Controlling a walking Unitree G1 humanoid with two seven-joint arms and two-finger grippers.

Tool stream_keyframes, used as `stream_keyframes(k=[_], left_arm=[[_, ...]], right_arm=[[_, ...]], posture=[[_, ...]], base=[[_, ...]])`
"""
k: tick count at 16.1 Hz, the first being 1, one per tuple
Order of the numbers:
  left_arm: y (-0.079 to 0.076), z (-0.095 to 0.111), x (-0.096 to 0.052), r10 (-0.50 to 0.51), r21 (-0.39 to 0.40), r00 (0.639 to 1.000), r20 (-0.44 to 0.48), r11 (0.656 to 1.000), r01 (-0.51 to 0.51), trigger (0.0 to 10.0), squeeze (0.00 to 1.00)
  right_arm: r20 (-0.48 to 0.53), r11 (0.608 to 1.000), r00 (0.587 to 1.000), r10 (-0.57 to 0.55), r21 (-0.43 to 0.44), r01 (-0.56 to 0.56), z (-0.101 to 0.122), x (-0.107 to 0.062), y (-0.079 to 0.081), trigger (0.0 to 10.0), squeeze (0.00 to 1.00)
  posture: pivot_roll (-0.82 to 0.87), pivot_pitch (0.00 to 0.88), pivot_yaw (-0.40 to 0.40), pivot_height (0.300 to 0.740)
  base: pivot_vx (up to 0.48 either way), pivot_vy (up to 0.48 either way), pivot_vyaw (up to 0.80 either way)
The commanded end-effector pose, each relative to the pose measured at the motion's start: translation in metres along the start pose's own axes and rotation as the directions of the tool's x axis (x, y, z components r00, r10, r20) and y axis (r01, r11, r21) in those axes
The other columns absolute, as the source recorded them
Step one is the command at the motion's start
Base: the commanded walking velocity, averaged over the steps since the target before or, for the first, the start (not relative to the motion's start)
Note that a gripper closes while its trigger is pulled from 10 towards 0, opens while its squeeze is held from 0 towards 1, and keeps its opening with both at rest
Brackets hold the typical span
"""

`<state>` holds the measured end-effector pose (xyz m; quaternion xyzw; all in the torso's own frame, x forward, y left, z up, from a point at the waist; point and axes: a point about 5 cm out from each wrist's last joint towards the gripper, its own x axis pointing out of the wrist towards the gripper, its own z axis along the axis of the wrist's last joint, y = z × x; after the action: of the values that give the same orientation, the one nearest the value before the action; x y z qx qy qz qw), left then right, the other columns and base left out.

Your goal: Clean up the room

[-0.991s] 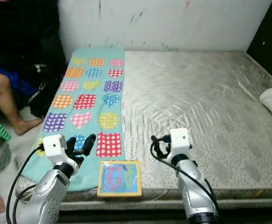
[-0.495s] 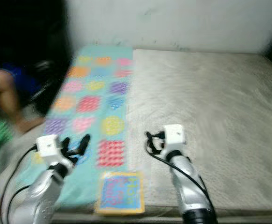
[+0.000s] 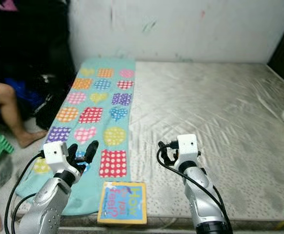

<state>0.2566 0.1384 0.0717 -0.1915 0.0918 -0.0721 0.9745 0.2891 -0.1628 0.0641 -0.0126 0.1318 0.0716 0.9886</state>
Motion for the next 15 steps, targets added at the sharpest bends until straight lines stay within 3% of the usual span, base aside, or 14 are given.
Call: stream_keyframes(k=[1,4,9,15], left_arm=[[-0.003,-0.0016,0.0017,-0.006,0.008,1.0,-0.014,1.0,0.006,10.0,0.0],[-0.0024,-0.0025,0.0019,0.001,0.012,1.0,-0.021,1.0,-0.001,10.0,0.0],[-0.0015,-0.0034,0.0021,0.016,0.022,1.0,-0.026,1.0,-0.015,10.0,0.0],[-0.0004,-0.0078,-0.0015,0.033,0.012,0.998,-0.058,0.999,-0.032,10.0,0.0]], right_arm=[[0.007,1.0,1.0,-0.021,-0.001,0.021,0.0022,0.0004,-0.0045,10.0,0.0],[0.01,1.0,1.0,-0.021,-0.001,0.021,0.0025,0.001,-0.0042,10.0,0.0],[0.01,1.0,1.0,-0.026,-0.005,0.026,0.0031,0.0021,-0.0046,10.0,0.0],[0.023,1.0,1.0,-0.02,-0.016,0.021,0.0037,0.0011,-0.0035,10.0,0.0]], posture=[[-0.09,0.0,-0.012,0.74],[-0.09,0.0,-0.013,0.74],[-0.09,0.0,-0.015,0.74],[-0.09,0.0,-0.016,0.74]], base=[[0.0,0.0,-0.58],[0.0,0.0,-0.16],[0.0,0.0,-0.69],[0.0,0.0,0.0]])
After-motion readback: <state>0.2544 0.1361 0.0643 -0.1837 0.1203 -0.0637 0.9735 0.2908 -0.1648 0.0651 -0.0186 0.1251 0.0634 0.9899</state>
